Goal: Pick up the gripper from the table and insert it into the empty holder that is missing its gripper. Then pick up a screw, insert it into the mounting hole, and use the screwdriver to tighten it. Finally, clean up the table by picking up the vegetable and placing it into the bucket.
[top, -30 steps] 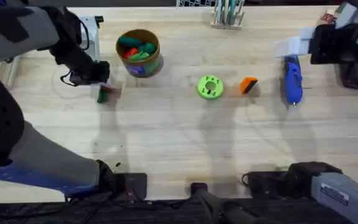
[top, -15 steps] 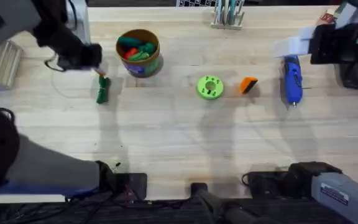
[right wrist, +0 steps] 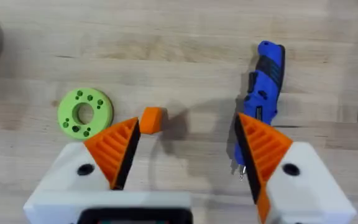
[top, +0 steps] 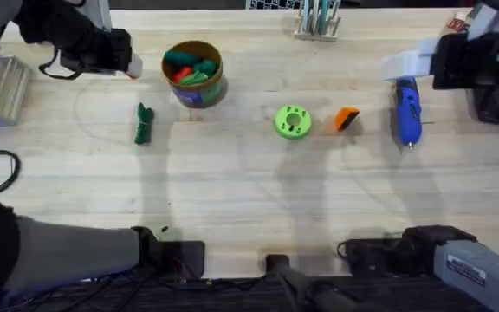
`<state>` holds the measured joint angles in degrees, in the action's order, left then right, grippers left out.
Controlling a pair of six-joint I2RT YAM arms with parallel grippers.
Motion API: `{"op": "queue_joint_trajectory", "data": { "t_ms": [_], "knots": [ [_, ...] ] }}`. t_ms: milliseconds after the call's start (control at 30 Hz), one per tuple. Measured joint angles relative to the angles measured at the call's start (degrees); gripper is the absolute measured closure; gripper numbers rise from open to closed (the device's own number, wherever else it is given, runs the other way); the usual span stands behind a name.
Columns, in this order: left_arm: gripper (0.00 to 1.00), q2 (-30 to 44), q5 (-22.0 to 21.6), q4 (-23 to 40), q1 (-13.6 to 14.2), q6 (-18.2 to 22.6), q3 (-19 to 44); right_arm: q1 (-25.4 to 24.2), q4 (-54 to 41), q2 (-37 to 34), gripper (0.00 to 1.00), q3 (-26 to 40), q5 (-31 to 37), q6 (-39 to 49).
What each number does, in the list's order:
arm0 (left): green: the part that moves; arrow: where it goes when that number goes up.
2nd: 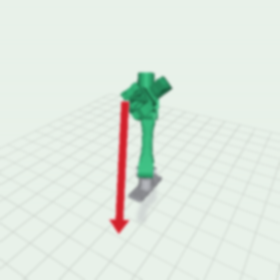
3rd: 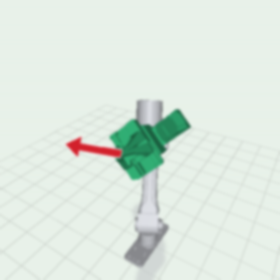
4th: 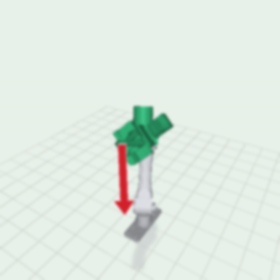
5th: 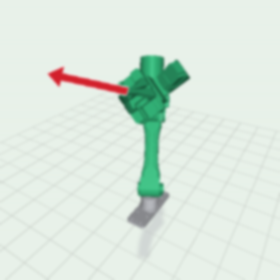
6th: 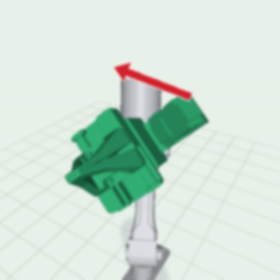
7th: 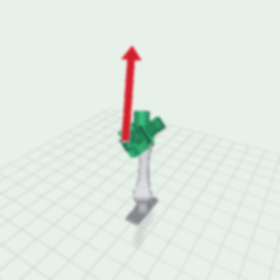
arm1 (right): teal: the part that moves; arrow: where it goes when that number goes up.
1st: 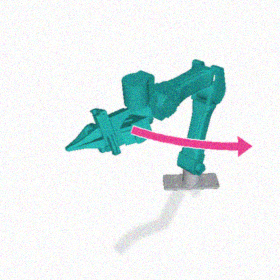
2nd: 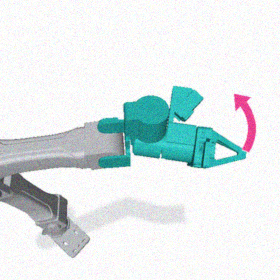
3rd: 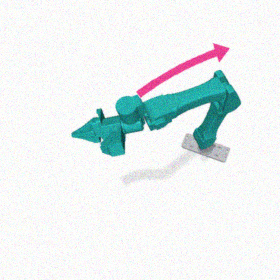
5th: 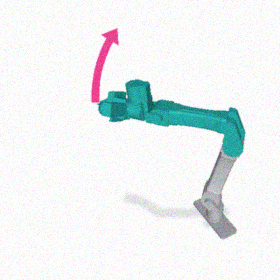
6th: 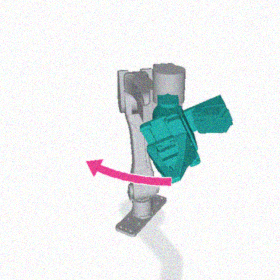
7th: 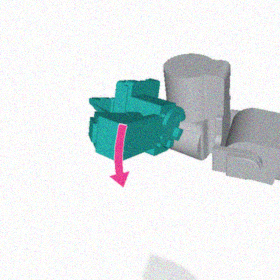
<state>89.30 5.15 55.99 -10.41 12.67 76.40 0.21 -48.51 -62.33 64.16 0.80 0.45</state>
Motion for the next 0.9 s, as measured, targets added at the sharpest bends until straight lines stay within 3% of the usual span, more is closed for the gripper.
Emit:
{"op": "queue_joint_trajectory", "data": {
  "t_ms": [33,67,233,267,900],
  "knots": [
    [0.995,0.0,0.0,0.0,0.0,0.0,0.0,0.0,0.0,0.0,0.068,0.0,0.0,0.0],
    [0.877,0.0,0.0,0.0,0.0,0.3,0.0,0.0,0.0,0.0,0.068,0.0,0.0,0.0],
    [0.094,0.0,0.0,0.0,0.0,0.2,0.0,0.0,0.0,0.0,0.068,0.0,0.0,0.0],
    [0.034,0.0,0.0,0.0,0.0,0.1,0.0,0.0,0.0,0.0,0.068,0.0,0.0,0.0],
    [0.015,0.0,0.0,0.4,0.0,0.2,0.0,0.0,0.0,0.0,0.068,0.0,0.0,0.0]
  ]
}}
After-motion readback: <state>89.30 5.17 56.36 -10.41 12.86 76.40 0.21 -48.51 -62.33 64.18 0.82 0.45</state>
